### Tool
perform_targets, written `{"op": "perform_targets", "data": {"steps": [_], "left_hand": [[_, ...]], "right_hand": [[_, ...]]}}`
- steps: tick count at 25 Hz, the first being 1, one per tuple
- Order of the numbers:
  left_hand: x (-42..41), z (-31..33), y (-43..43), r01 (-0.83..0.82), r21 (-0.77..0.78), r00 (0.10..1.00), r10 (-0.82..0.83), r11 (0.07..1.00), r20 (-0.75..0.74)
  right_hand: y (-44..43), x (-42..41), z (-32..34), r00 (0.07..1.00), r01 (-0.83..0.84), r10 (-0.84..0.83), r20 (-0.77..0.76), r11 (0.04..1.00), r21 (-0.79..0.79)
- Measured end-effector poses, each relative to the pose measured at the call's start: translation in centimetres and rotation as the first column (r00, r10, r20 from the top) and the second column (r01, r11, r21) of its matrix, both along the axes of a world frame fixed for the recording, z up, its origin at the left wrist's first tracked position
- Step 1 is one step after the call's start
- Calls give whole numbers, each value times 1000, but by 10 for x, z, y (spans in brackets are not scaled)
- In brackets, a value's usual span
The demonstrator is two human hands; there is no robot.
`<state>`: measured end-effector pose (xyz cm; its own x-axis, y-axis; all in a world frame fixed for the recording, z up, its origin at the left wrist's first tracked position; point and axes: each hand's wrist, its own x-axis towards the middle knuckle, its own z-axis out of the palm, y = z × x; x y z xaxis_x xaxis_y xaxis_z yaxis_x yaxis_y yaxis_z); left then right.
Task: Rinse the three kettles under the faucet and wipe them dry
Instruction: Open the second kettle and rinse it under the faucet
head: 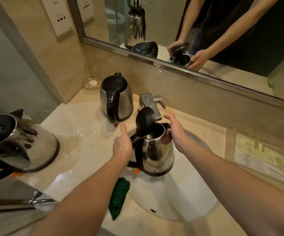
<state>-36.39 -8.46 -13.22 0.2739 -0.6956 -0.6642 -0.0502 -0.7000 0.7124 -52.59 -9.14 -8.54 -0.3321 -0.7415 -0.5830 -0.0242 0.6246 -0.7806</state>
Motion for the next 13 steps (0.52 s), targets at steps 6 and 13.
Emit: {"op": "perform_targets", "data": {"steps": [6, 13], "left_hand": [[-5, -16, -15, -74, 11, 997, 74, 997, 13], [-15, -28, -19, -93, 12, 995, 92, 996, 28]], "right_hand": [[-28, -3, -6, 995, -101, 101, 0, 994, -27], [-34, -10, -8, 992, -123, 123, 2, 992, -13]]}}
